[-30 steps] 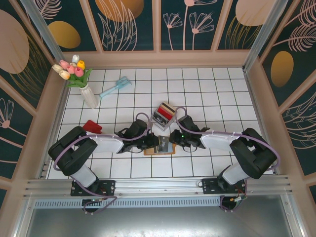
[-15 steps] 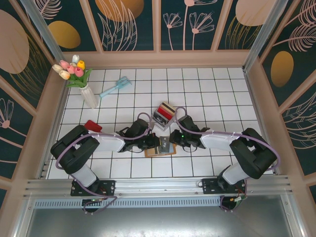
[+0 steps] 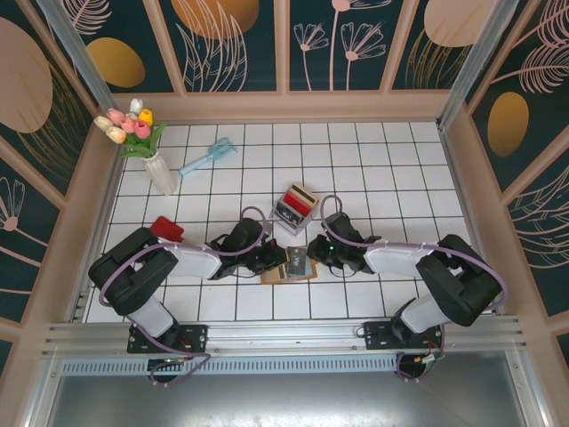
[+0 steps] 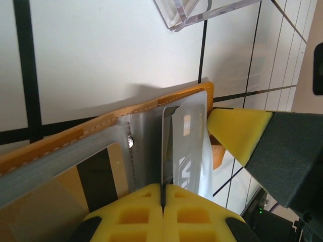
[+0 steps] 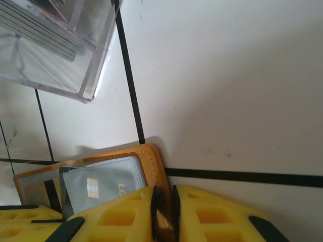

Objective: Put the credit cards into the card holder
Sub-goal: Insert the credit card into the card slot.

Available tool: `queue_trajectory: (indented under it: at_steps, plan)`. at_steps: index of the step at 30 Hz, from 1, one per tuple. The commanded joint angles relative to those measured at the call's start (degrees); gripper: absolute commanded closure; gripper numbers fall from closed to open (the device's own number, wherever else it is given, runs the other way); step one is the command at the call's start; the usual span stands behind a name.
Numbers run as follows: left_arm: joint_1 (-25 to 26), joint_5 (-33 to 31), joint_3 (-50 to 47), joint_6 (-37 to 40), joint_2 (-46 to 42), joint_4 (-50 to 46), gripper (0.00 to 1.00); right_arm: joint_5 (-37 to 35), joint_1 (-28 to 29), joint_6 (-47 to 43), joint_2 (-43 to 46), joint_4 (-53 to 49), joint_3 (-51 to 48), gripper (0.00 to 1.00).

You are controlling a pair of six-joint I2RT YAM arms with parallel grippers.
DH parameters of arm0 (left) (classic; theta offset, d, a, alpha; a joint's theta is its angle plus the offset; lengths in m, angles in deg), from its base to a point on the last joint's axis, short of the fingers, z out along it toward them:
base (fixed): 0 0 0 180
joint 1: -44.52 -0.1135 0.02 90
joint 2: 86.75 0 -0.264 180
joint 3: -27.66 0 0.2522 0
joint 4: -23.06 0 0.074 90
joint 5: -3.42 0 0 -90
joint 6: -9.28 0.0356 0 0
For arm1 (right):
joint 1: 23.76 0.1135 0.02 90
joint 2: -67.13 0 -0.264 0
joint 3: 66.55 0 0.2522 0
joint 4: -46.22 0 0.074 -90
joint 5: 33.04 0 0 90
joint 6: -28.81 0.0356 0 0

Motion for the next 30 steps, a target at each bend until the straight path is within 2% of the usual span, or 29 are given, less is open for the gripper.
queue_trajectory:
  at_steps: [1, 12, 23, 27, 30]
  plan:
    - [0.4, 0.0, -0.9, -1.7, -1.2, 2.3, 0.99, 3.6, 2.4, 3.2, 0.2, -2.0, -2.4, 0.81]
    - [0.6, -0.1, -1.9, -3.0, -1.6, 3.8, 0.98, 4.0, 3.5, 4.8, 3.6, -0.9, -4.7, 0.81]
    - [2.1, 4.3, 1.1, 2.3, 0.6, -1.0, 0.87, 4.6, 3.7, 4.4, 3.8, -0.4, -3.6, 0.81]
    - [2.3, 3.2, 1.9, 4.1, 0.3, -3.5, 0.85, 3.8, 3.7, 3.7, 3.2, -1.6, -2.6, 0.80]
    - [2.3, 0.4, 3.7, 6.5, -1.1, -9.0, 0.83, 1.1, 3.6, 2.8, 3.8, -4.7, -1.6, 0.77]
